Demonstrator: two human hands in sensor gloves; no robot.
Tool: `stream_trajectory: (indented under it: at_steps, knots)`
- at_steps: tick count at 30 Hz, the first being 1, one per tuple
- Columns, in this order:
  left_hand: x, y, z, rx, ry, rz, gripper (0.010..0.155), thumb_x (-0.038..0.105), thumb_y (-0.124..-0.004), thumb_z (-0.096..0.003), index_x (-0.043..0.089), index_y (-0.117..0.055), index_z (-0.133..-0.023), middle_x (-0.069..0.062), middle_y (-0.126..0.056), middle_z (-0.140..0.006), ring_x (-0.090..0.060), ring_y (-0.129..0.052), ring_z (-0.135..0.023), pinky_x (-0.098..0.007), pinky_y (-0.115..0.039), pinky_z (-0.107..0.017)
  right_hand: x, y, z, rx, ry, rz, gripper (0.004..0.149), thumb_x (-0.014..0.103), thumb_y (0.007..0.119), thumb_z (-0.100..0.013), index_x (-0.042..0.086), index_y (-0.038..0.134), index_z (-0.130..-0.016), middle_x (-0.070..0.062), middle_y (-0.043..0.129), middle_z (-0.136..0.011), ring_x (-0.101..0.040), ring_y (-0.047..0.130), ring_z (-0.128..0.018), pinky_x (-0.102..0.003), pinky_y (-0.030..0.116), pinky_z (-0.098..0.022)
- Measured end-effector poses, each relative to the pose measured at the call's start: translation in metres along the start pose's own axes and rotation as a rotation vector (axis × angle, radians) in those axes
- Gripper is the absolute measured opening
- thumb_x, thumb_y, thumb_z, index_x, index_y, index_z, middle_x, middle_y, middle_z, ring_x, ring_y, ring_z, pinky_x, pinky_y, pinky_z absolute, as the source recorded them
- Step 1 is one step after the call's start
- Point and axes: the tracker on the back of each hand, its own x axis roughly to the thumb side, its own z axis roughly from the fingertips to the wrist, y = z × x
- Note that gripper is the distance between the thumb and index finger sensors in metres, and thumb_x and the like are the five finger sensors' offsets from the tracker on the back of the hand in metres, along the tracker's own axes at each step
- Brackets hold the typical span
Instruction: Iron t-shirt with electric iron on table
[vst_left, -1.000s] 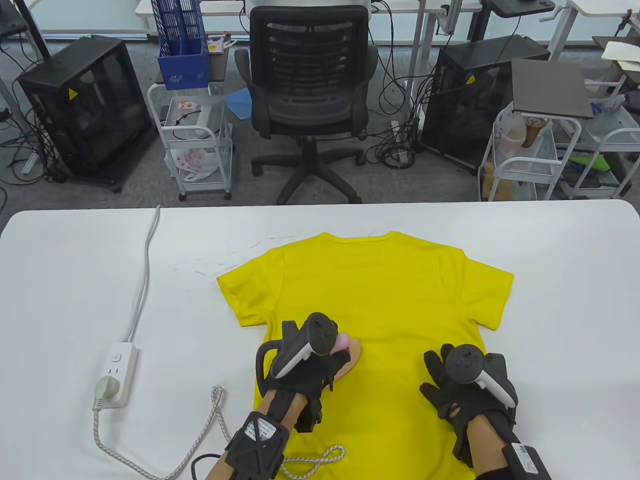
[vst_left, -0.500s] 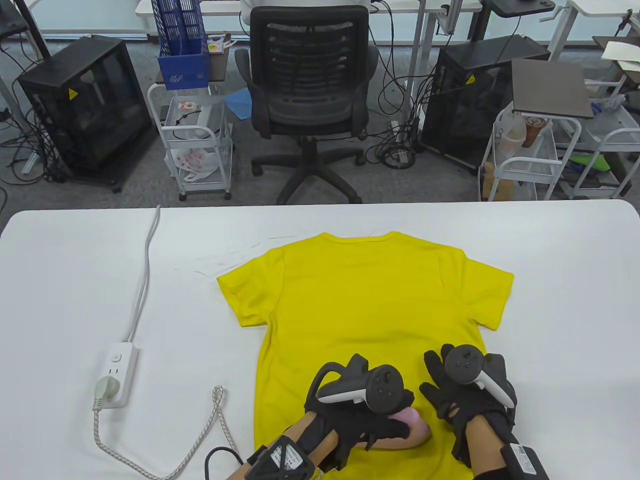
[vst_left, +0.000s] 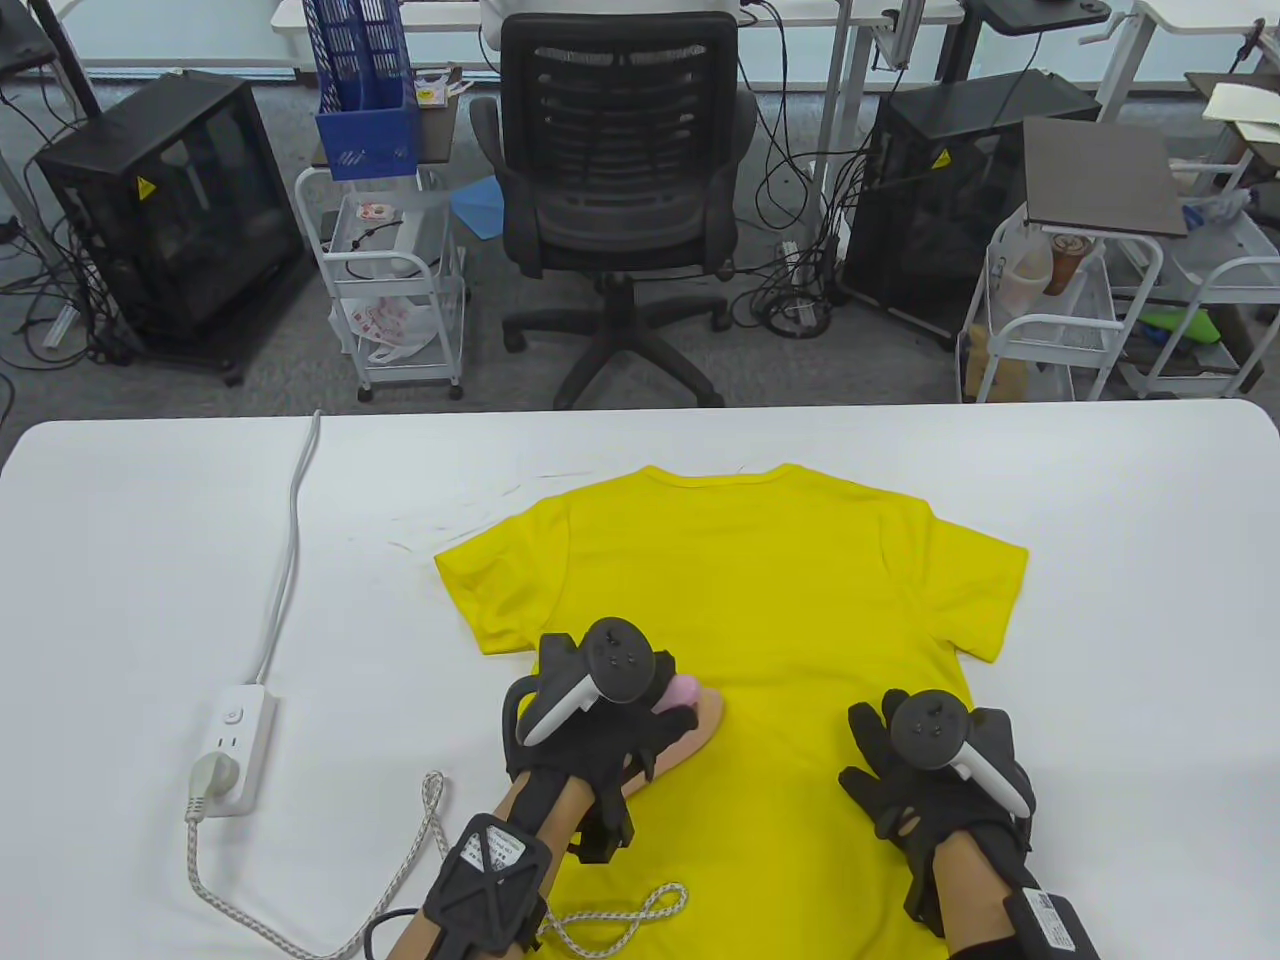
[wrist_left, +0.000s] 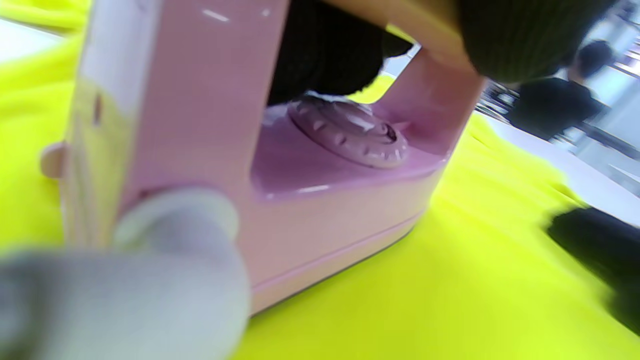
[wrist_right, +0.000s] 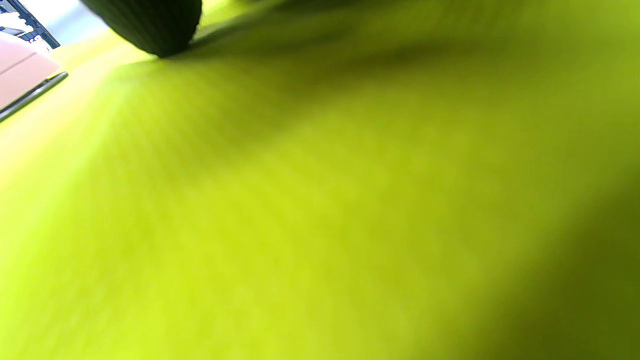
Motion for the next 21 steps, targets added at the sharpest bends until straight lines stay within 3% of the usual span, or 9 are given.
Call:
stream_trajectory:
  at_steps: [4,8,12,17,19,21]
  knots:
    - [0.035,-0.022,0.007,-0.201,-0.225,-0.034,0.072,0.062,-0.079,-0.0416,0.032,-0.061,-0.104,0.003,-0.09,-0.078,-0.02,-0.1,-0.053,-0.048,-0.077,-0.059,0.001,0.001,0.0,-0.002,0.006,-0.002,0.07,0.053,0.069,-0.048,0.038,0.029,-0.103,-0.003,0.009,-0.111,-0.032,0.002,-0.099,-0.063,0.012,-0.066]
    - [0.064,-0.035,0.02,-0.212,-0.328,-0.171,0.072,0.064,-0.078,-0.04,0.033,-0.063,-0.103,0.005,-0.091,-0.077,-0.018,-0.102,-0.053,-0.047,-0.08,-0.059,0.001,0.001,0.0,-0.002,0.005,-0.002,0.07,0.053,0.069,-0.048,0.038,0.029,-0.103,-0.003,0.009,-0.111,-0.032,0.002,-0.099,-0.062,0.012,-0.067]
    - [0.055,-0.024,0.02,-0.084,-0.222,-0.233,0.071,0.064,-0.079,-0.0389,0.034,-0.064,-0.102,0.004,-0.093,-0.077,-0.019,-0.103,-0.053,-0.048,-0.08,-0.057,0.001,0.001,0.0,-0.002,0.004,0.0,0.07,0.053,0.069,-0.048,0.038,0.029,-0.103,-0.003,0.009,-0.111,-0.032,0.002,-0.099,-0.062,0.012,-0.067]
    - [-0.01,0.01,0.008,0.098,0.14,-0.141,0.073,0.062,-0.078,-0.0407,0.032,-0.06,-0.105,0.002,-0.089,-0.08,-0.022,-0.1,-0.057,-0.05,-0.076,-0.06,0.0,0.001,0.0,0.0,0.002,-0.002,0.07,0.053,0.069,-0.048,0.038,0.029,-0.103,-0.003,0.009,-0.111,-0.032,0.002,-0.099,-0.062,0.012,-0.067]
    - [-0.038,0.019,0.007,0.129,0.245,-0.053,0.074,0.062,-0.077,-0.0418,0.031,-0.056,-0.106,0.001,-0.087,-0.081,-0.023,-0.098,-0.058,-0.051,-0.074,-0.061,0.0,0.001,0.0,0.0,0.002,-0.001,0.07,0.053,0.069,-0.048,0.038,0.029,-0.103,-0.003,0.009,-0.111,-0.032,0.002,-0.099,-0.062,0.012,-0.067]
    - [-0.055,0.022,0.006,0.11,0.268,0.044,0.075,0.062,-0.078,-0.0422,0.031,-0.054,-0.106,0.001,-0.086,-0.081,-0.021,-0.098,-0.056,-0.05,-0.075,-0.06,0.0,0.001,0.0,0.002,0.003,-0.001,0.07,0.053,0.069,-0.048,0.038,0.029,-0.103,-0.003,0.009,-0.111,-0.032,0.002,-0.099,-0.062,0.012,-0.067]
